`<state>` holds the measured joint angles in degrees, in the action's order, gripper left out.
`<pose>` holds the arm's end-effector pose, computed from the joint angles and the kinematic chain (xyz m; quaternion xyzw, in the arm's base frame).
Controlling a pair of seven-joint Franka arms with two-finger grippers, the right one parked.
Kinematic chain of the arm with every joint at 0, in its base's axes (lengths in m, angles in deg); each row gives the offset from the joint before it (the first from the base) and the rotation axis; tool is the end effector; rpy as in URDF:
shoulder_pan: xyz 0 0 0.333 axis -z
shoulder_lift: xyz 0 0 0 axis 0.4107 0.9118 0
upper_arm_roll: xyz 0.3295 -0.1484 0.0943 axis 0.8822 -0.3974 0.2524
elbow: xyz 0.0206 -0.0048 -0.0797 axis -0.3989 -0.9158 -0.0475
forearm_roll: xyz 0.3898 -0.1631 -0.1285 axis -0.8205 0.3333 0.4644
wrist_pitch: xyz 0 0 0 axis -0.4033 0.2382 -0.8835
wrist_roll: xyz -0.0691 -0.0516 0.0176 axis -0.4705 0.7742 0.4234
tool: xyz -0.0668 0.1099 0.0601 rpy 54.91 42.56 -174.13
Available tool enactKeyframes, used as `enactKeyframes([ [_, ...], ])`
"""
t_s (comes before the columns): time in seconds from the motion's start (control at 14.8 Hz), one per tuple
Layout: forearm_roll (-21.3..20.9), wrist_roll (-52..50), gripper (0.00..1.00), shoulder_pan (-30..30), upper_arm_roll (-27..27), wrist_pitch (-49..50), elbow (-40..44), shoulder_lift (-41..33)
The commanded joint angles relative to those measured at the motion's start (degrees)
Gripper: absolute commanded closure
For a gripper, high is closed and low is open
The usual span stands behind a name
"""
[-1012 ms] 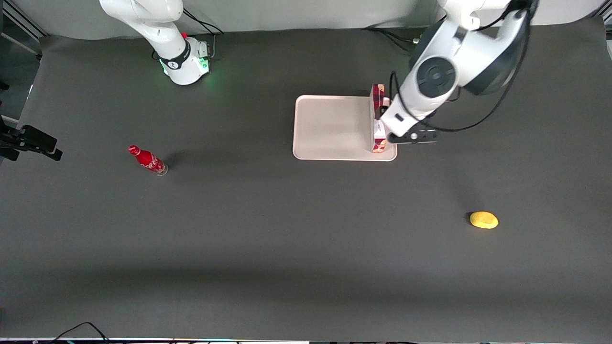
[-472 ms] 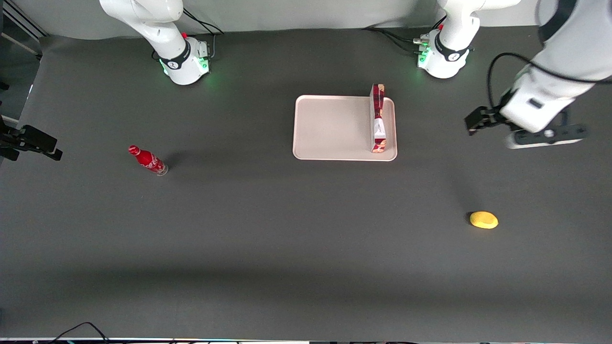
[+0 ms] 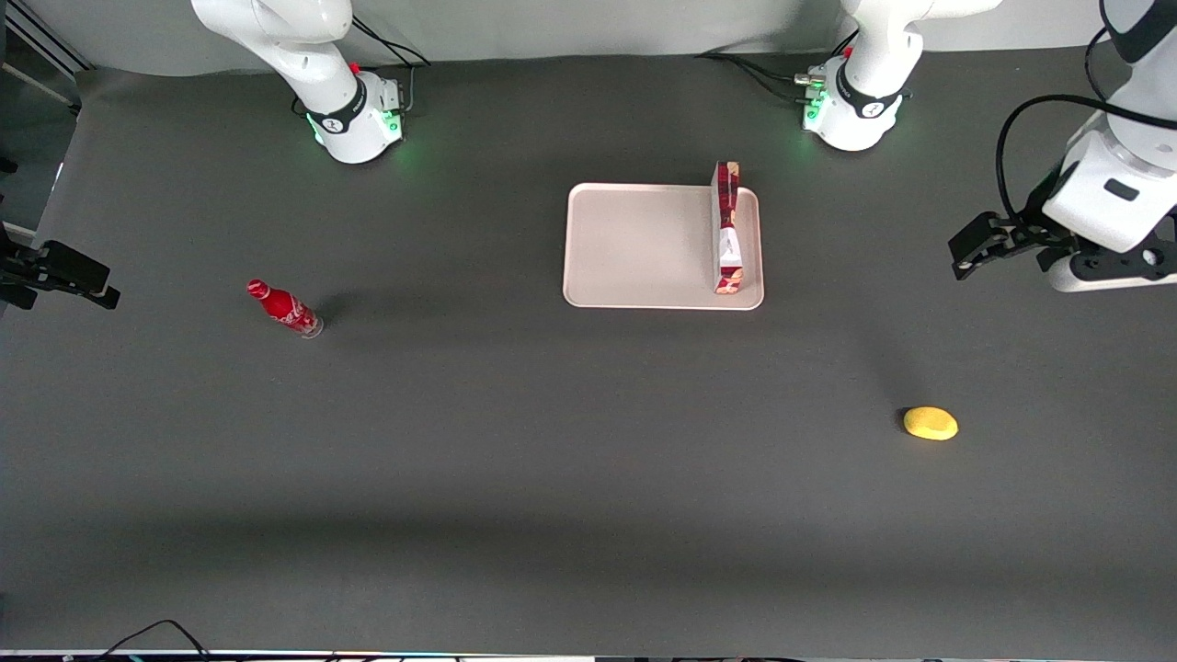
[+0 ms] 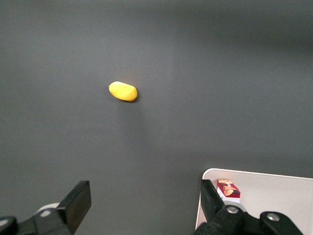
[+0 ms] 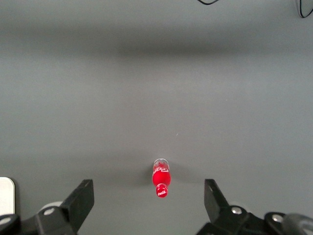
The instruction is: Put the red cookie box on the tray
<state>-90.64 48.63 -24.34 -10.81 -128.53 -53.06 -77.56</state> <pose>0.5949 -0.0805 0.6292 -0.9989 -0.0384 -0.0243 0.0118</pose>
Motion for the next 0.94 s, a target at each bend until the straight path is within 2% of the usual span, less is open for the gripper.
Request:
enactKeyframes([
  [0.0,-1.7,2.1,0.0,0.9,1.1,-0.4,1.4,1.1],
  [0.07,-3.3,2.2,0.0,0.8,1.0,-0.4,1.5,1.1],
  [0.2,-3.8,2.4,0.0,0.8,1.0,-0.4,1.6,1.1],
  [0.88,-3.1,4.5,0.0,1.0,0.4,-2.8,4.1,2.4],
])
